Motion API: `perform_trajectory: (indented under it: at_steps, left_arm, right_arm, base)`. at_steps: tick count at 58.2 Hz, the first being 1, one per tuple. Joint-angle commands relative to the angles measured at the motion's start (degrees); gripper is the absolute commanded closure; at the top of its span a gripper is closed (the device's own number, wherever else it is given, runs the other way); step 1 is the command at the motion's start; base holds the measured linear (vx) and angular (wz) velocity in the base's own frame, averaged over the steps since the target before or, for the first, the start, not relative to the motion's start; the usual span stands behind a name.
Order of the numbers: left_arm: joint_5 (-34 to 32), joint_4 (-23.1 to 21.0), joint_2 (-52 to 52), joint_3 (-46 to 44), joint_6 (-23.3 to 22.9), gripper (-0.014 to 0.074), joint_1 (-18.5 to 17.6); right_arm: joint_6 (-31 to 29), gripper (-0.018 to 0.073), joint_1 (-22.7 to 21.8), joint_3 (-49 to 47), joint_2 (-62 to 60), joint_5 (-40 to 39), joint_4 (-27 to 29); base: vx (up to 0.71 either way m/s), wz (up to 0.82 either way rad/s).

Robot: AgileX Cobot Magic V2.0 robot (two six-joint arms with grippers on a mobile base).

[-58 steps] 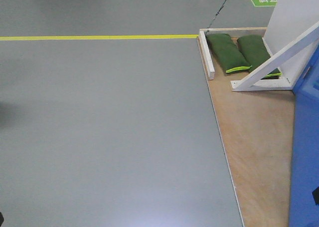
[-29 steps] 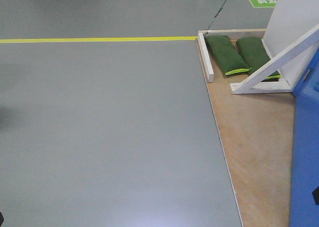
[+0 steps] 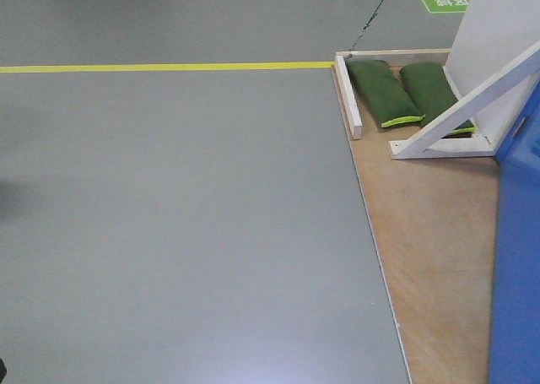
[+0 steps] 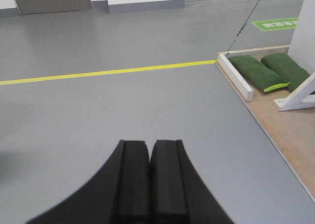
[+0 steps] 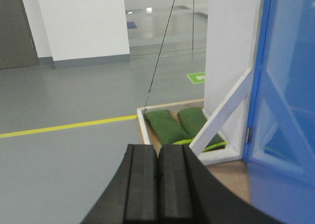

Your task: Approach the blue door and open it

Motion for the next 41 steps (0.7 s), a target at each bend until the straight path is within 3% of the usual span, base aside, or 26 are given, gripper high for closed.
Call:
perform_trajectory:
  at_steps: [1, 19, 27, 41]
  left_arm:
    - [-4.9, -0.1, -0.8, -1.7, -0.4, 0.0524, 0.0]
    - [-4.9, -0.1, -0.8, -1.7, -0.4, 0.0524, 0.0]
    - [-4.9, -0.1, -0.8, -1.7, -0.4, 0.0524, 0.0]
    - [-4.9, -0.1, -0.8, -1.7, -0.4, 0.0524, 0.0]
  right_arm:
    - [-0.3, 0.0551, 0.0, -9.1, 6.5, -4.3, -2.4]
    - [-0.3, 0.0551, 0.0, -27.5, 27.8, -13.1, -0.8]
    - [-0.3, 0.0551, 0.0, -28.6, 32.5, -18.9, -0.8]
    - [-0.3, 0.0551, 0.0, -28.6, 37.5, -19.5, -0.8]
  base:
    - [0.00, 0.00]
    - [0.00, 0.00]
    - [0.00, 0.00]
    - [0.00, 0.00]
